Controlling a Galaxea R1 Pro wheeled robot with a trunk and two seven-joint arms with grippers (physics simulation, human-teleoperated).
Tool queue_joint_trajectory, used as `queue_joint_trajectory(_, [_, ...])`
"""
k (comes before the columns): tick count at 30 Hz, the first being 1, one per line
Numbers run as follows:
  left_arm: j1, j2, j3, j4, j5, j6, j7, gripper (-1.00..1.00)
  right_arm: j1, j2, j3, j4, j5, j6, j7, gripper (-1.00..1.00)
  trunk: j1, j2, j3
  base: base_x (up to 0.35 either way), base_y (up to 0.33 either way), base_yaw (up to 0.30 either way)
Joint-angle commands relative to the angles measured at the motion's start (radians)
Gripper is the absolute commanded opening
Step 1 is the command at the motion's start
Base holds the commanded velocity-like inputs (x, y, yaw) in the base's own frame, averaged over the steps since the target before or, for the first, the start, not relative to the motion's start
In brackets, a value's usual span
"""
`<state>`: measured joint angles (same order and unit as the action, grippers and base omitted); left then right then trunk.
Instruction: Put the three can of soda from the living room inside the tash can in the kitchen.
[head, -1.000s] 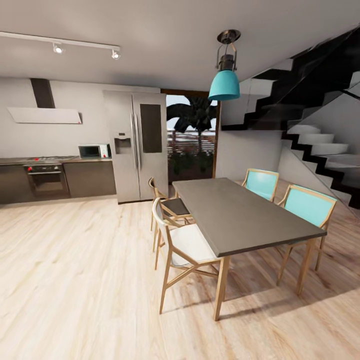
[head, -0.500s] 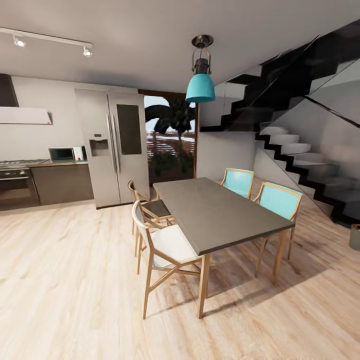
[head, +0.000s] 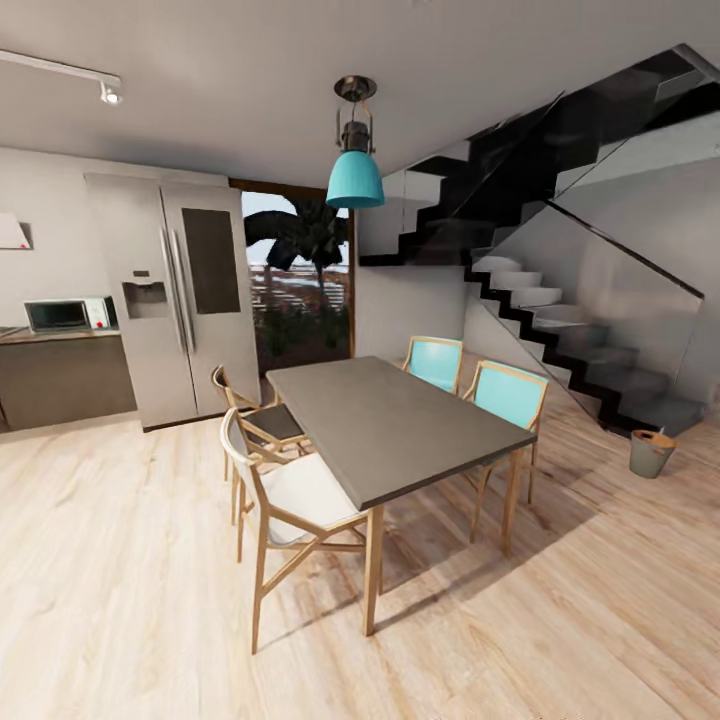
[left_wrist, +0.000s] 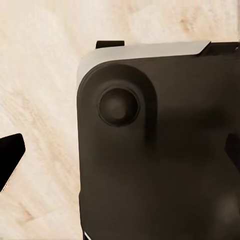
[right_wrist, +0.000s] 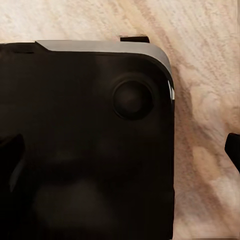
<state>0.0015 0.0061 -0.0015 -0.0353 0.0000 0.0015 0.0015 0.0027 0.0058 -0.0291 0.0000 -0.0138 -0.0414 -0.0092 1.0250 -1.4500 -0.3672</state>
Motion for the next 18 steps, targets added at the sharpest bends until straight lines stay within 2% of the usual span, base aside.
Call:
queue_joint_trajectory(1, [0.0,0.0,0.0,0.0,0.0,0.0,0.0,1.0,0.0,0.0,0.0,0.0,0.0,0.0,0.0,1.0,0.0,0.0,0.0,0.0,0.0,-0.269])
queue_joint_trajectory(18, [0.0,-0.011,0.01,-0.032,0.009,0.001,-0.003,1.0,0.0,0.0,0.0,0.0,0.0,0.0,0.0,1.0,0.0,0.0,0.009,0.0,0.0,-0.269])
